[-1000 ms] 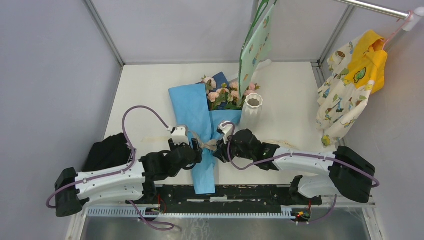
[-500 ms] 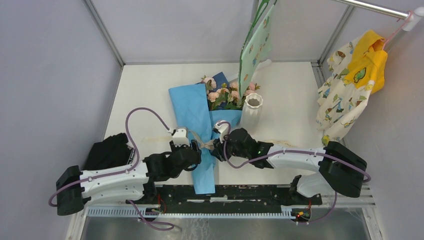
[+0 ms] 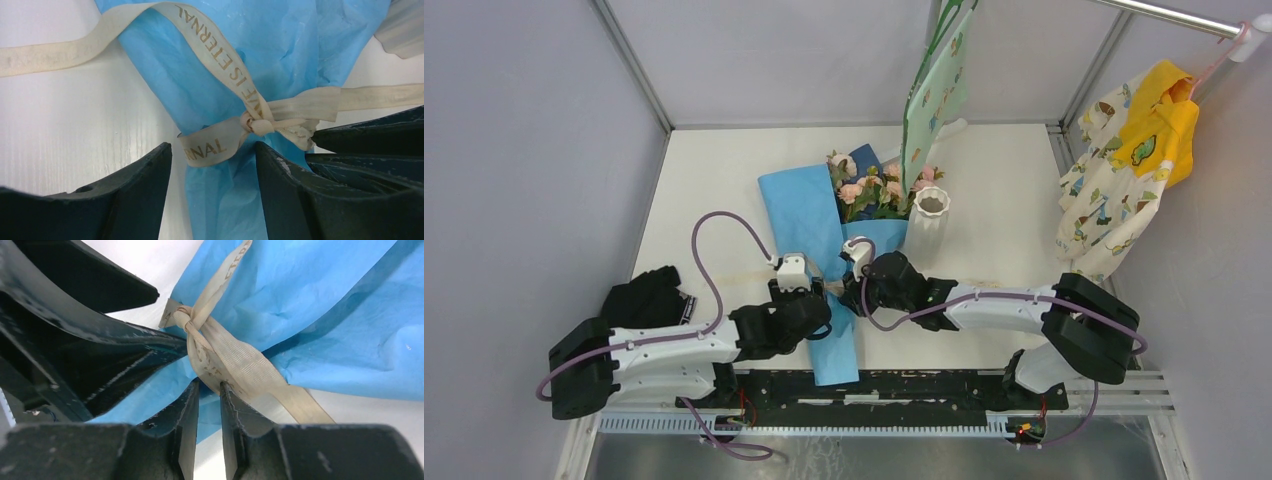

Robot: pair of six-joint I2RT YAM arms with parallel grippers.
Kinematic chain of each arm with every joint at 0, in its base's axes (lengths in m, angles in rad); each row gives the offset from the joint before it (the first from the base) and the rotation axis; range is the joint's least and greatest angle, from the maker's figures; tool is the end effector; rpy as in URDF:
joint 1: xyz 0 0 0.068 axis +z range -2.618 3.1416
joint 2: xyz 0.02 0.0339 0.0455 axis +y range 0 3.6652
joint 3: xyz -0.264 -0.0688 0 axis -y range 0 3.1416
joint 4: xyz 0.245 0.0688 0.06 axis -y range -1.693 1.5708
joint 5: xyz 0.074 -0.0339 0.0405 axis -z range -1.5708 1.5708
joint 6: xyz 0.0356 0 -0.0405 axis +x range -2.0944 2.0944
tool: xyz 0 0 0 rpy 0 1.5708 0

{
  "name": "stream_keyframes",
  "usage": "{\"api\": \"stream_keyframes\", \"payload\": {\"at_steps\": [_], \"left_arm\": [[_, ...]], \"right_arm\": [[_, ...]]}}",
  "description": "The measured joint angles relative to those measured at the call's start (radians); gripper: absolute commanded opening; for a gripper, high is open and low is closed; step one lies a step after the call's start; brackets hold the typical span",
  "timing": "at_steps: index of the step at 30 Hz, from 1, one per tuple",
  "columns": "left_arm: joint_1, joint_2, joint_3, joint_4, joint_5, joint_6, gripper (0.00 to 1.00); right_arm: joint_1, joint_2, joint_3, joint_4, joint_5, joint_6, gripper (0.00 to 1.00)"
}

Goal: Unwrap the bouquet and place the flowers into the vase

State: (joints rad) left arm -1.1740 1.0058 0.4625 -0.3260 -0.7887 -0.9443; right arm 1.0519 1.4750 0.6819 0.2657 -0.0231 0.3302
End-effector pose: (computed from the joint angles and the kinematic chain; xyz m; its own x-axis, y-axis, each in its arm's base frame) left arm 0.0941 -0.1593 0.1855 -0.5563 -0.1496 -0.8174 0.0382 0.9780 -0.2051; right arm 0.1501 0.2645 0.1887 -0.5208 -0.2583 -0.8137 -0.7497 0.5943 0.2912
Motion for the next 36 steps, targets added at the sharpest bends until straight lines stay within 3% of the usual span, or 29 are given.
{"api": "stream_keyframes", "payload": {"at_steps": [4,10,18,20,25,36], "left_arm": [[0.0,0.06,0.019,0.008,-0.027,0.011,0.63],[0.008,0.085,0.034,0.023,-0.046,0.026,0.39],[0.057,0.021,0.034,-0.018,-0.056,0.027,0.29],[0.064,-0.011,0.034,-0.04,-0.065,0.026,0.28],[0.073,-0.074,0.033,-0.084,-0.078,0.026,0.28],[0.073,-0.023,0.032,-0.082,-0.073,0.026,0.32]], "right_arm": [[0.0,0.007,0.017,0.003,0.013,-0.006,0.21],[0.0,0.013,0.018,0.002,0.045,-0.007,0.12],[0.0,0.013,0.018,-0.005,0.09,-0.014,0.01],[0.0,0.013,0.018,-0.006,0.096,-0.014,0.03],[0.0,0.013,0.018,-0.006,0.084,-0.022,0.26],[0.024,0.079,0.03,0.011,0.038,-0.032,0.31]]}}
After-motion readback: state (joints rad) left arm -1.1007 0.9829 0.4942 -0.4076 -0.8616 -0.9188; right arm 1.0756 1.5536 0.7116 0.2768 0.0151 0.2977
